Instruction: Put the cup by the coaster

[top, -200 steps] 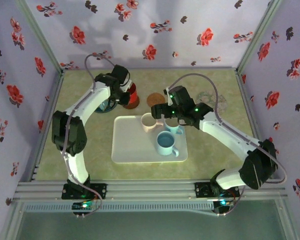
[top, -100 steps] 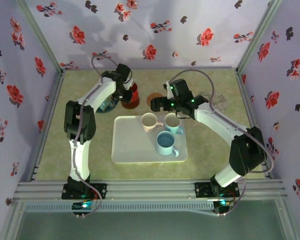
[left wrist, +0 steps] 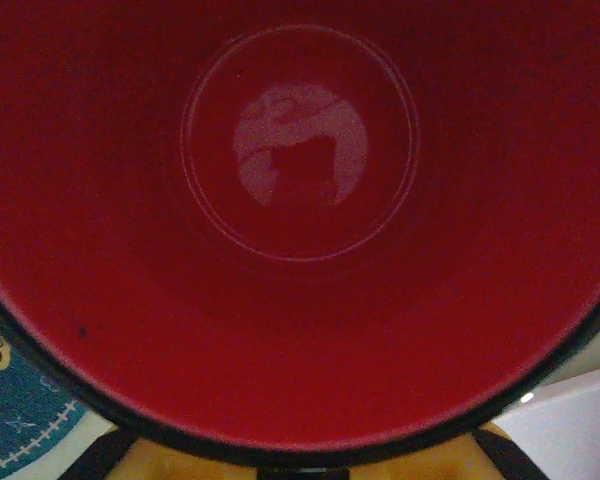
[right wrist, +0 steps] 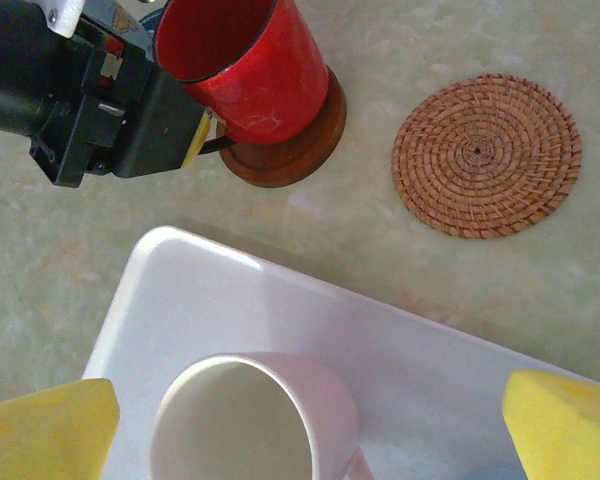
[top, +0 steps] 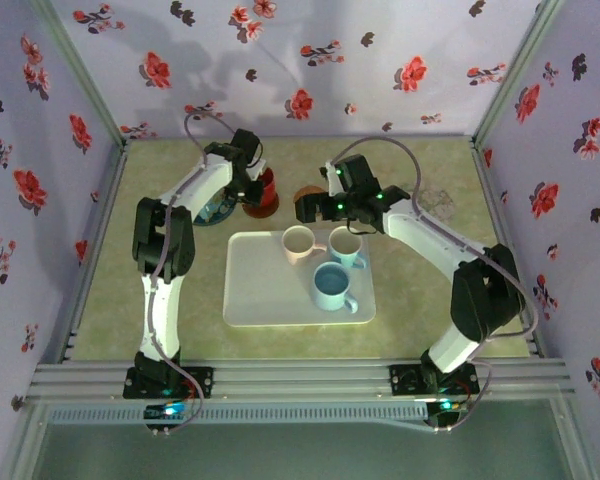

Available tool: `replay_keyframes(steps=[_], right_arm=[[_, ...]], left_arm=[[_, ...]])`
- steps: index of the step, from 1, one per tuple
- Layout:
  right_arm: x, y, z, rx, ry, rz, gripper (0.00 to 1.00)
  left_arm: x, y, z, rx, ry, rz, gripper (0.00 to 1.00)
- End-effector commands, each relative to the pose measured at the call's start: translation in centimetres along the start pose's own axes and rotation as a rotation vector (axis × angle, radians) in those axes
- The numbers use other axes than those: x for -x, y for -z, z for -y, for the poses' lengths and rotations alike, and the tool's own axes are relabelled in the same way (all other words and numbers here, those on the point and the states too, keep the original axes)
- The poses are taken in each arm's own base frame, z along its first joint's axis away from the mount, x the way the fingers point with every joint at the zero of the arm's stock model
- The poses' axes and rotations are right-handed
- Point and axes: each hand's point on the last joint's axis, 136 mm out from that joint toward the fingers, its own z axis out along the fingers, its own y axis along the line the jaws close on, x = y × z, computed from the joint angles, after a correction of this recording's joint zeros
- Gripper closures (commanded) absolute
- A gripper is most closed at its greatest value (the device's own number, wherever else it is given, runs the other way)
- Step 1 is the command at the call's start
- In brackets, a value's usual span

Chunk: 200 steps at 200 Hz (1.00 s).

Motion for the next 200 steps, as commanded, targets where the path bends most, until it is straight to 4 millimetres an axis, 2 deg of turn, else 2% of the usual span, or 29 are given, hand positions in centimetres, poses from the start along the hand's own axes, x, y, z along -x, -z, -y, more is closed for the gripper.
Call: replay_keyframes(steps=[1,122,147,200], right_arm=[[0.7,0.4,-0.3,0.011,0.022,0.002,0.01],[0.2,0.3,-0.3,0.018,0.005,-0.013,0.00],[0.1,0.2,-0.4,0.026,0.002,-0.017,0.00],[-0.4,0.3,-0.5,0.033,0.009,-0.030,0.00]], left_arm=[[1.3,1.5,-0.4,-0.012,0.000,0.070,1.00],[0.0,2.8,0.2,-0.043,-0.001,0.053,1.00],[-0.4,2.6,0.1,-0.042,-0.002,0.044,1.00],[-0.9,2.3,0.1,-0.039,0.000,0.029,0.88]])
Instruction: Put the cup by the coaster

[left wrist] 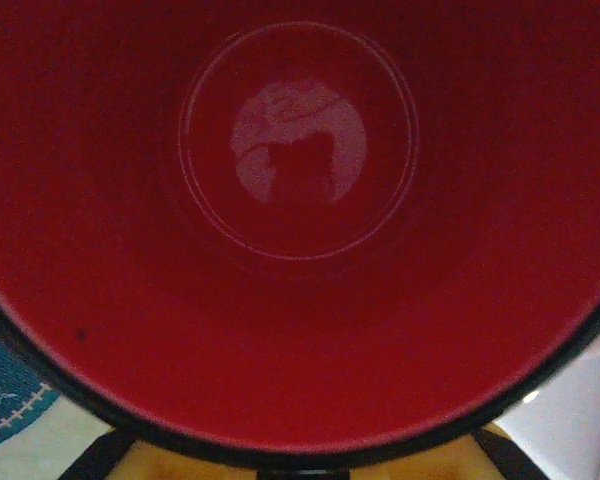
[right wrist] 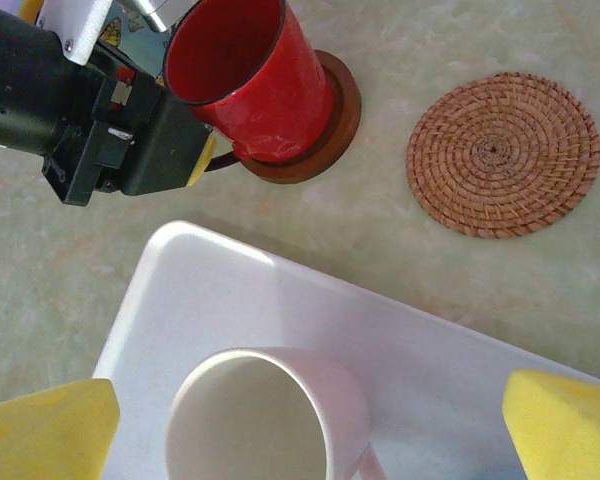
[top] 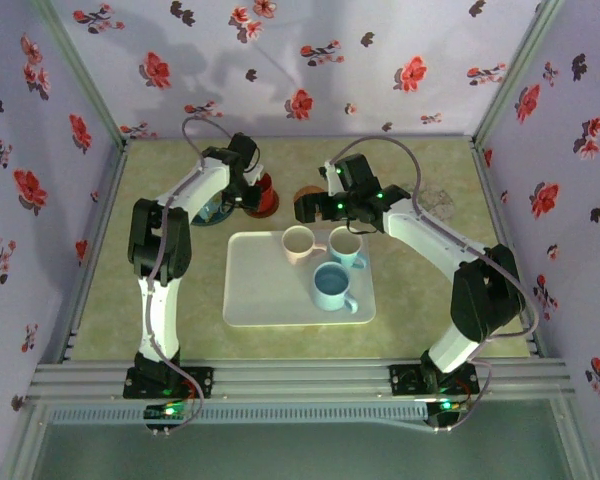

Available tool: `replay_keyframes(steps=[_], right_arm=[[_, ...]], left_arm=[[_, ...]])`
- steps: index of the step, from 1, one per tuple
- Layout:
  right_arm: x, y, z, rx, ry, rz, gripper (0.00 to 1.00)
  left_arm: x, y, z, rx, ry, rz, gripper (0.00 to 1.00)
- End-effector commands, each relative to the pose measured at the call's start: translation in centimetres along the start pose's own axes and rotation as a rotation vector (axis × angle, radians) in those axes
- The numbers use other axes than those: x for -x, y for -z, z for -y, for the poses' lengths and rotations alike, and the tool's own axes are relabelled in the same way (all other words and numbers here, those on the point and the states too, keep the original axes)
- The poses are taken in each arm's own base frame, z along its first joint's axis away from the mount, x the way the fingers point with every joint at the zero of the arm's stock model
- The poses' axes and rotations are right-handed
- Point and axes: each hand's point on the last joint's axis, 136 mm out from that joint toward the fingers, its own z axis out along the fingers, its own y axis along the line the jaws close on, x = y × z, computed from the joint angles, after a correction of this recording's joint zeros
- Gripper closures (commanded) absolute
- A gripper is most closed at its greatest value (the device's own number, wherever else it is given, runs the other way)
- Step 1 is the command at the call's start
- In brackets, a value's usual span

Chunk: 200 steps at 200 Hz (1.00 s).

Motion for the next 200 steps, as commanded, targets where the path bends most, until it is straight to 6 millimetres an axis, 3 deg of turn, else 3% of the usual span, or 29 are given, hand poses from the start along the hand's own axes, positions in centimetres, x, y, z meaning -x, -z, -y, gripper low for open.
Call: replay_keyframes(steps=[1,35,49,178,200], right_arm=[[-0.4,0.1,0.0,0.011,0.002,-0.021,0.00],[-0.4,0.0,0.1,0.005,0.001,-0.020,0.00],[-0.5,0.0,0.1,0.007,0.004,-0.021,0.00],[-0.3,0.6,-0.2,0.016,0.015,-0.007,0.00],[-0.1,1.0,-0.3,0.015,0.027,-0.007,0.00]], left_arm=[[0.8,2.3,0.1,-0.019,-0.005,0.058,0.88],[0.5,2.4,0.2,-0.024,0.002,0.051,0.80],[0.4,2.5,0.1,-0.023,0.005,0.050,0.71],[0.2,3.0,0.2,-0.023,0.022,0.049,0.62],[0.4,3.5,0.1,-0.019,0.028,0.060,0.46]])
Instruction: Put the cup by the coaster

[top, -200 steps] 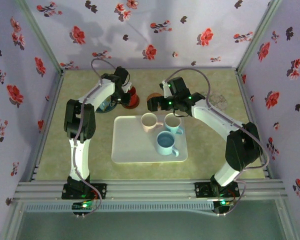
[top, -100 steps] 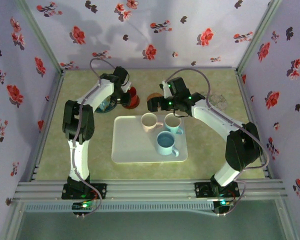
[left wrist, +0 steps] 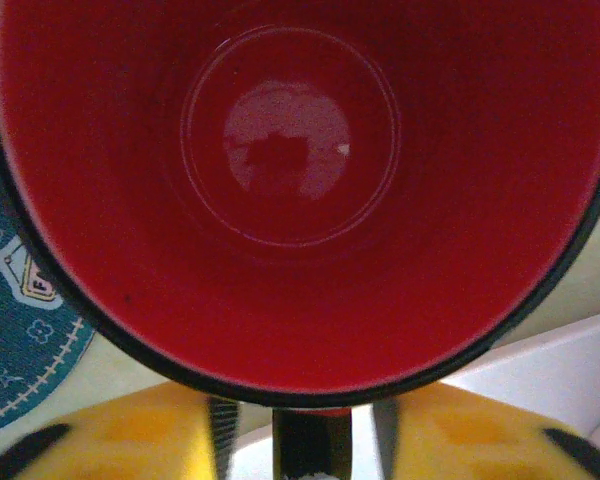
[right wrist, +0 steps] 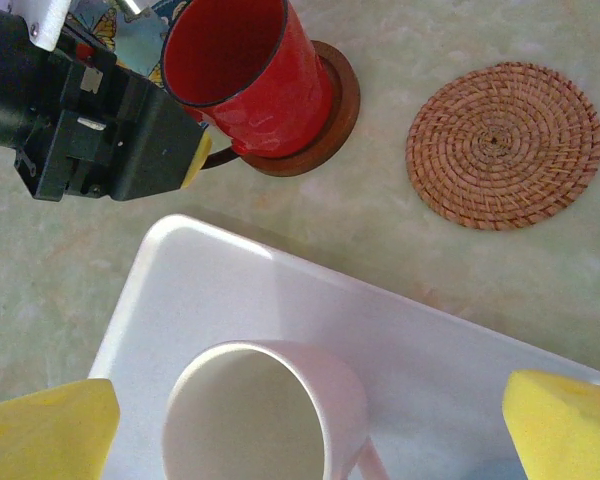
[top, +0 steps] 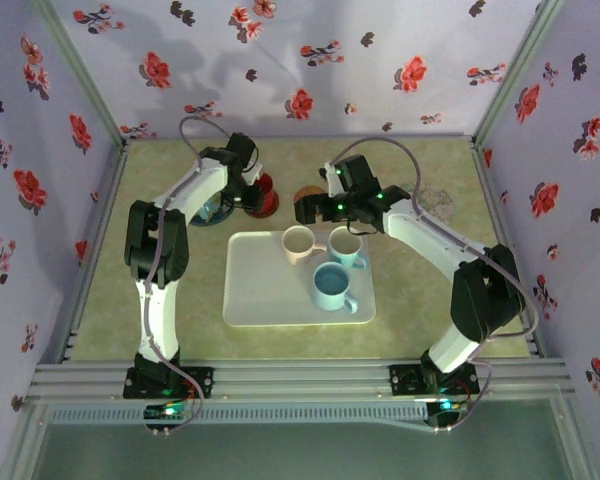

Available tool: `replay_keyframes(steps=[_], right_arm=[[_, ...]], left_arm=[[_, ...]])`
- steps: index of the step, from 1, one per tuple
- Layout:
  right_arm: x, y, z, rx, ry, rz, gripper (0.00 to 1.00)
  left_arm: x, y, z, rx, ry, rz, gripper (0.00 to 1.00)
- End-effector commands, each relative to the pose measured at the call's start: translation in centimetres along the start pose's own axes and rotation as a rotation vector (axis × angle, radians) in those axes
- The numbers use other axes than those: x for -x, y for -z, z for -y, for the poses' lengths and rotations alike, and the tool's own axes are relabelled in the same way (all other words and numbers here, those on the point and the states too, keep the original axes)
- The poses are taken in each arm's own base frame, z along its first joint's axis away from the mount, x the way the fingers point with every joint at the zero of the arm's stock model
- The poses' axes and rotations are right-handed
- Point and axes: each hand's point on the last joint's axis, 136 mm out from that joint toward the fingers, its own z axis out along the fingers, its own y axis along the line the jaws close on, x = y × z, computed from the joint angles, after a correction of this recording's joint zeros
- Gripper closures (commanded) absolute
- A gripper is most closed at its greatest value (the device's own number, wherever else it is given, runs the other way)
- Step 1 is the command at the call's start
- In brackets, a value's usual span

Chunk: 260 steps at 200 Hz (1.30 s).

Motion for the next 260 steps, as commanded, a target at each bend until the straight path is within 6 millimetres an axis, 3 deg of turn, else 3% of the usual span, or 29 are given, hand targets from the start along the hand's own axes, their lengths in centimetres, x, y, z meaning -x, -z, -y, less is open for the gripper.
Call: replay_keyframes(steps=[1,46,91,146,202,230,260], right_arm=[[0.2,1.1,-0.4,0.015,0.029,0.003,0.00],[0.6,2.3,-0.9,0.016,0.055,0.015,0.01],[0.9,4.6,-1.2,-0.002,0.093,0.036,0.00],[-0.2,7.5,-0.9,-0.054,0.135,0.030,0.01],[-2.8,11.0,-0.2,-0.105,0.172,-0.002,0.01],[-4.6,12.2,0.5,-0.136,0.161,-0.034,0.01],[-6.8,12.4,1.5,-0.175,0.146,-0.106,0.00]], left_arm=[[0.6,2.7,0.0,-0.013,0.021,0.048,0.45],[1.7,4.9,0.3,-0.023,0.034,0.115,0.18],[2.7,8.6,0.9,-0.035,0.024,0.208,0.00],[3.0,14.9,2.6,-0.081,-0.006,0.358,0.00],[0.4,20.9,5.6,-0.164,-0.118,0.514,0.00],[-1.9,22.5,7.1,-0.233,-0.179,0.592,0.00],[-4.2,22.7,7.8,-0.272,-0.190,0.592,0.00]])
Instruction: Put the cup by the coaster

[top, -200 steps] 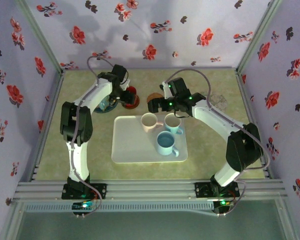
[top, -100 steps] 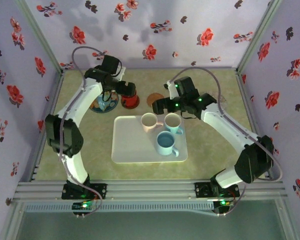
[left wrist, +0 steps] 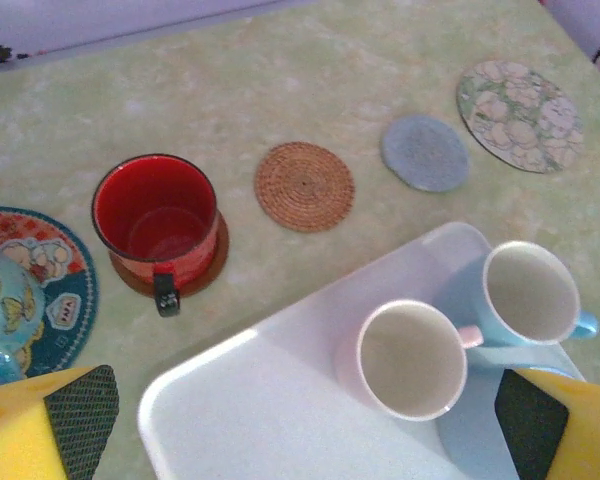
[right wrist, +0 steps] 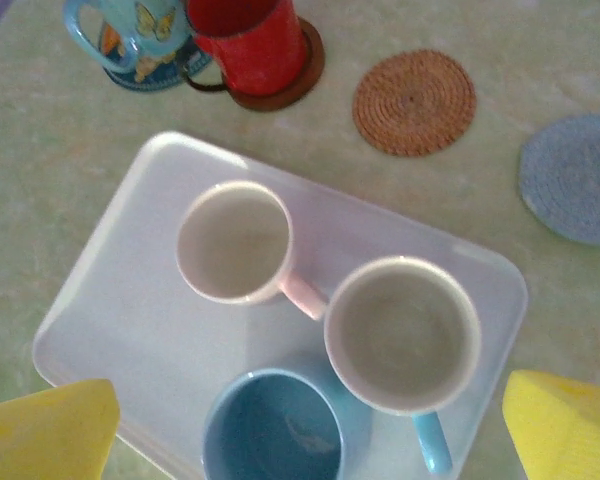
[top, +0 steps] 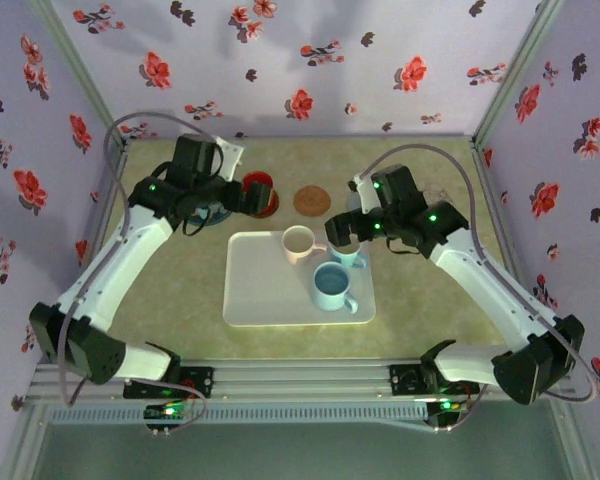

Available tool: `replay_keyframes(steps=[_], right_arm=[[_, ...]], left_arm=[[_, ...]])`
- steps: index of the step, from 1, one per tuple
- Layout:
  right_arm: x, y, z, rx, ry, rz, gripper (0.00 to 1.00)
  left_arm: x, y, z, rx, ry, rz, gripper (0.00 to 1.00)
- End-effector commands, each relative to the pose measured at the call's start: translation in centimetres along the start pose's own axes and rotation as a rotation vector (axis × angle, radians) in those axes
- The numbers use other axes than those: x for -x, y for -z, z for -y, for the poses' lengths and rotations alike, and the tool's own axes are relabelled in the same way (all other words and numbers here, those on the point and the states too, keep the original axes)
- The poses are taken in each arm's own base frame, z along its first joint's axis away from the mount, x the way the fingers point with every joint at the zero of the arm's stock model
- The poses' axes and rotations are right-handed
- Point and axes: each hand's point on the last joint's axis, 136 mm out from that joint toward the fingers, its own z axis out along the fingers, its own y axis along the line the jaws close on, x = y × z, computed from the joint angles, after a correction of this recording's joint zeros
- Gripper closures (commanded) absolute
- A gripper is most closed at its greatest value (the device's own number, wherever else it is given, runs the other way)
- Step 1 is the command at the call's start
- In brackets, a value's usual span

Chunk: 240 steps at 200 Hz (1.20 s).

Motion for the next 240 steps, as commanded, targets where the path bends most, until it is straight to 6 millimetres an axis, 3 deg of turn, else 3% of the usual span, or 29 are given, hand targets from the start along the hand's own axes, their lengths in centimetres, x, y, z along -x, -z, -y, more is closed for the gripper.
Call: replay_keyframes(steps=[1,56,122,188,240], right_arm=[[-3.2,0.0,1.4,-0.060,0.001,-0.112,0.01],[-6.3,0.7,1.2,-0.045,-0.011,-0.195,0.00],[-10.3,0.1,0.5,-0.004,-0.049,-0.273,0.01],[-11.9,-0.9,-1.0,-0.010,-0.017,-0.312,0.01],[-13.7,-1.9,-1.0,-0.046,-0.050,-0.336,0.02]], left_arm=[[-0.2,0.7,1.5,-0.066,-0.042,0.043,0.00],[-3.6,1.4,4.2,-0.136,-0.138,0.017,0.00],[-7.5,1.5,7.4,-0.221,-0.282,0.002,0.00],[-9.7,1.2,9.1,-0.269,-0.305,0.053,0.00],[-11.5,1.3,8.9,-0.246,-0.302,0.063,0.00]])
